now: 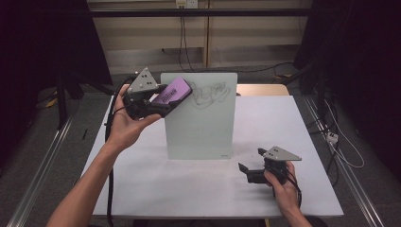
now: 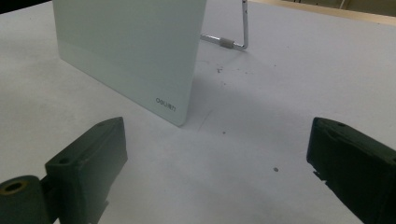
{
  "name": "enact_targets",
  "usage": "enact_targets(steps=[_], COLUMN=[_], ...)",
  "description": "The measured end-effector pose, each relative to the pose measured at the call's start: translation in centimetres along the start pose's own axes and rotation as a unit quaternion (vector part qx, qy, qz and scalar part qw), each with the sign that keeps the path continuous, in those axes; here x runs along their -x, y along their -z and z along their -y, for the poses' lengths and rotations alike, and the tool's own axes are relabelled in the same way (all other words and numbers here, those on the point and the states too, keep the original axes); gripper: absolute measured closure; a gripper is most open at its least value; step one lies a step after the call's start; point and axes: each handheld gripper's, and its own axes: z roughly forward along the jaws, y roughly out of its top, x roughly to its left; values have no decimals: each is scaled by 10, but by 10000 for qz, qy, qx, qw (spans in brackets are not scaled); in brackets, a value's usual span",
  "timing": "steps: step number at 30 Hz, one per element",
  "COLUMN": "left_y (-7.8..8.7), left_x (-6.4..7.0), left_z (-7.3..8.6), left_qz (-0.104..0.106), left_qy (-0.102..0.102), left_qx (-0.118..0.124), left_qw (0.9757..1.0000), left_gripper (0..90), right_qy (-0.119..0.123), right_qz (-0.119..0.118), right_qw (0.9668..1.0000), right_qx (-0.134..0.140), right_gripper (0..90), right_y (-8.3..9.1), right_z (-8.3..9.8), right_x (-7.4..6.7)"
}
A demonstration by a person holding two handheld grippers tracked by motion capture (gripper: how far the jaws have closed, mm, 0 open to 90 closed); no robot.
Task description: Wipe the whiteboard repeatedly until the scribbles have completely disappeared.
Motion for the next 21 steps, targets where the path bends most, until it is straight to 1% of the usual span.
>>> enact_targets(steps=[1, 2, 3, 6, 8, 9, 12, 15, 16, 21], left_y=[-1, -1, -2, -4, -5, -6, -8, -10, -11, -15], left_x=[-1, -2, -3, -6, -7, -7, -9, -11, -11, -16], left_z=[-1, -2, -3, -5, -7, -7, -9, -11, -11, -10], left_qz=[2, 8, 10, 59, 39, 37, -10, -74, -120, -114], left_qy=[-33, -6, -51, -39, -64, -41, -120, -205, -271, -344], left_qx=[3, 21, 11, 54, 26, 41, 10, 29, 24, 13], left_qw=[10000, 10000, 10000, 10000, 10000, 10000, 9999, 9998, 9996, 9993], left_gripper=[410, 410, 410, 411, 411, 410, 411, 411, 411, 411], right_qy=[-3, 1, -6, -4, -5, -10, -6, -7, -6, -8], right_qz=[-3, -3, -2, -10, -19, -14, -17, -18, -19, -19], right_qw=[10000, 10000, 10000, 10000, 10000, 10000, 10000, 10000, 10000, 10000], right_qx=[-2, -7, -11, -10, -15, -10, -18, -19, -19, -17], right_gripper=[50, 50, 50, 52, 52, 52, 52, 52, 52, 52], right_y=[0, 0, 0, -1, -1, -1, -1, -1, -1, -1], right_z=[0, 0, 0, 0, 0, 0, 0, 0, 0, 0], right_x=[0, 0, 0, 0, 0, 0, 0, 0, 0, 0])
